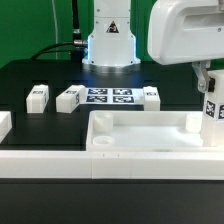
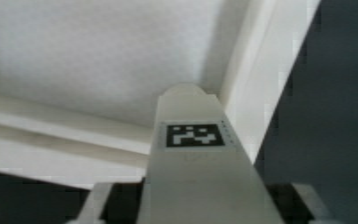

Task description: Assemble desk

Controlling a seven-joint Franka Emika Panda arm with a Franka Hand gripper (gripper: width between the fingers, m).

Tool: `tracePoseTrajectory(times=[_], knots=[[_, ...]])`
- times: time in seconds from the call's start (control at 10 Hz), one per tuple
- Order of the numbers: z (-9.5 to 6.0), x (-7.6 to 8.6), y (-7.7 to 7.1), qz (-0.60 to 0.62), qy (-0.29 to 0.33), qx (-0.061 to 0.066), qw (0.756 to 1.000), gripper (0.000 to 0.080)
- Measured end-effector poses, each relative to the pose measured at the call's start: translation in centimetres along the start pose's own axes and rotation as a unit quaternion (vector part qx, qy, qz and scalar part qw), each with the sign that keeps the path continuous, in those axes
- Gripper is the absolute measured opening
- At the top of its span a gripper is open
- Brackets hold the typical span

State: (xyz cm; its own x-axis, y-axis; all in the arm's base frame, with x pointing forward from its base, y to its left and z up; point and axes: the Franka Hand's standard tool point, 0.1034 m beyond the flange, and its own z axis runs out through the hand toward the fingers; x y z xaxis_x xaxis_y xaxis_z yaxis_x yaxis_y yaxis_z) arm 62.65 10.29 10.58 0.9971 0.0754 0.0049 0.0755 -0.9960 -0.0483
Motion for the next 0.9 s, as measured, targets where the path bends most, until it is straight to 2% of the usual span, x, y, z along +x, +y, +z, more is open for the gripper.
tracePoseTrajectory(times=[0.4,0.8,0.9], knots=[[0.0,0.1,-0.2,0.186,0.009,0.003,0.983,0.0291],[-0.1,0.1,1.1,0.273,0.009,-0.009,0.962,0.0291],[-0.1,0.1,1.2,0.276,0.01,-0.009,0.961,0.0315]])
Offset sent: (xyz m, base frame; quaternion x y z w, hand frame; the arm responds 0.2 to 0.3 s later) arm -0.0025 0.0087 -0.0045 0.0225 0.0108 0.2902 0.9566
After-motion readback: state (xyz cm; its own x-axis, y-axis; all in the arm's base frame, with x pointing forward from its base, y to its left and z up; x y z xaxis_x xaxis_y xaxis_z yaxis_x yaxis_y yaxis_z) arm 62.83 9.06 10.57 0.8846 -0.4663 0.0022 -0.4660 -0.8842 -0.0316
